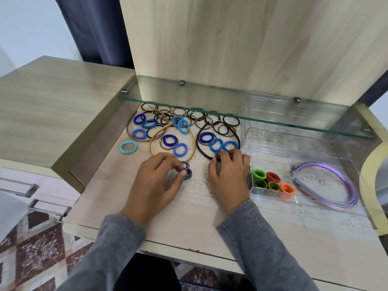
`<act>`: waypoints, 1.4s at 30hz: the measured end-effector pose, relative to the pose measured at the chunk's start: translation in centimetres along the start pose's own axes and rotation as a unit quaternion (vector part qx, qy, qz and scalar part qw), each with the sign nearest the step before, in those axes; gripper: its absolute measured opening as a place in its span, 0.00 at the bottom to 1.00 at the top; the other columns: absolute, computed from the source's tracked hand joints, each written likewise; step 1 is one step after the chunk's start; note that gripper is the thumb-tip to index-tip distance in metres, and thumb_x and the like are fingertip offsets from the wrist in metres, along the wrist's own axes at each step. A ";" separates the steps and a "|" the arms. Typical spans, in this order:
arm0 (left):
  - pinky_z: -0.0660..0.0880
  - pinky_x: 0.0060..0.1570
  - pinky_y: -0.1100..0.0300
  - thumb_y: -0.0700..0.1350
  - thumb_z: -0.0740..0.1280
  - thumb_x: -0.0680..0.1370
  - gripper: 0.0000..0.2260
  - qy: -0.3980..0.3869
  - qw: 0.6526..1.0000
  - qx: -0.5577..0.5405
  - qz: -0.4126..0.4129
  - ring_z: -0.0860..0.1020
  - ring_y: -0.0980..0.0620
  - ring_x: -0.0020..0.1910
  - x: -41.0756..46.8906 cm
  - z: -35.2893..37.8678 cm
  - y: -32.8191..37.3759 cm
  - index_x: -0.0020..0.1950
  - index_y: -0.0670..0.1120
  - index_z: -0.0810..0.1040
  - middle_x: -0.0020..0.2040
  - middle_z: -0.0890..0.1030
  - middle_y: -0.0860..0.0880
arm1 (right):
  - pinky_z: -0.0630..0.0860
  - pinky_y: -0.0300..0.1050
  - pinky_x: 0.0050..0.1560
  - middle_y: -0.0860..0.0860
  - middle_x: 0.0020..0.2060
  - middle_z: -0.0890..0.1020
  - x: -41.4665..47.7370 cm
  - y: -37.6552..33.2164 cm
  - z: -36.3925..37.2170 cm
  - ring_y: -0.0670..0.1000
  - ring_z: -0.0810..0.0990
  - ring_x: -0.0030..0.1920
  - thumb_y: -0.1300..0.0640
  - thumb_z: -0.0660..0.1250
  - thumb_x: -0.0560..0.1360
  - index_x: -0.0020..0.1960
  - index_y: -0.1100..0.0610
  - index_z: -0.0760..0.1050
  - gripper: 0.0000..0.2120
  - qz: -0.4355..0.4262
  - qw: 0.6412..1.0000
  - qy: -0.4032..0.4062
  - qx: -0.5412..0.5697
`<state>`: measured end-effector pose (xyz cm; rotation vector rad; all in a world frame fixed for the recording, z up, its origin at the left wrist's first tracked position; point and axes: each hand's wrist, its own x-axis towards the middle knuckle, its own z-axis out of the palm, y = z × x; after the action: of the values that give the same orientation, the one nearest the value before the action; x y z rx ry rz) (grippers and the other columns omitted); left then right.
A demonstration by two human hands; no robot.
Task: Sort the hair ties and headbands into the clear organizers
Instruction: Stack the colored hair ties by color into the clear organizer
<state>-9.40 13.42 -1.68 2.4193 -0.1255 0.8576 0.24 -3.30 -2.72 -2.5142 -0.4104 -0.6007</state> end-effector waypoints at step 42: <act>0.68 0.58 0.58 0.56 0.63 0.78 0.15 -0.084 0.990 0.105 -0.038 0.77 0.54 0.58 -0.3 0.0 0.5 0.61 0.50 0.77 0.58 0.80 0.56 | 0.72 0.50 0.53 0.52 0.48 0.78 -0.2 0.0 -0.8 0.53 0.72 0.50 0.56 0.67 0.76 0.51 0.58 0.79 0.07 -0.105 0.988 0.010 0.115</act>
<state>-9.81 12.98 -1.65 2.6736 -0.0056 0.6591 -0.19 -3.72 -2.19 -2.2599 -0.7016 -0.6180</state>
